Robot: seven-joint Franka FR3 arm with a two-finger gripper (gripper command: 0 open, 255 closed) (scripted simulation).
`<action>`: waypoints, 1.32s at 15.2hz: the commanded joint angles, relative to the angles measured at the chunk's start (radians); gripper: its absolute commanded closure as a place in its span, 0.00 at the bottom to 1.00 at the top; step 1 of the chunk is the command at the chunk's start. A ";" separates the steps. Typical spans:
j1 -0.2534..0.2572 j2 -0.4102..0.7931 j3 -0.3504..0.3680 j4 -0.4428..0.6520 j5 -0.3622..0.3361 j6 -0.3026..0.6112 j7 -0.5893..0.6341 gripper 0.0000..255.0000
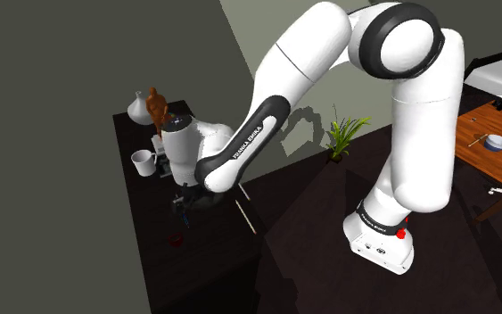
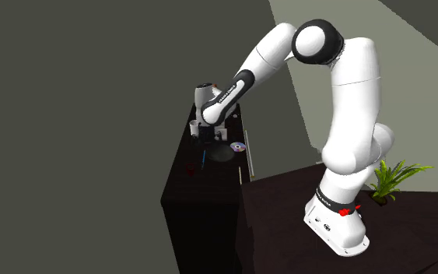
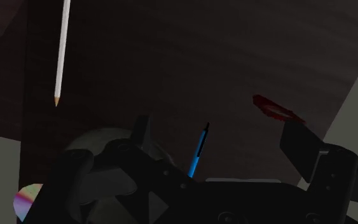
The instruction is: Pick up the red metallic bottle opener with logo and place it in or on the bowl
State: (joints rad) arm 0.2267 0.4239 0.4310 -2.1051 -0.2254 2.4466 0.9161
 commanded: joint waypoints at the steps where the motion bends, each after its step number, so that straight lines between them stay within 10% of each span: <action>1: 0.039 0.084 -0.020 0.083 -0.035 -0.001 0.034 0.00; 9: 0.175 0.369 -0.080 0.401 -0.099 -0.026 0.103 0.00; 20: 0.197 0.449 -0.107 0.430 -0.122 0.027 0.115 0.00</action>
State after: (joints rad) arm 0.4229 0.8721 0.3248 -1.6758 -0.3465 2.4717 1.0309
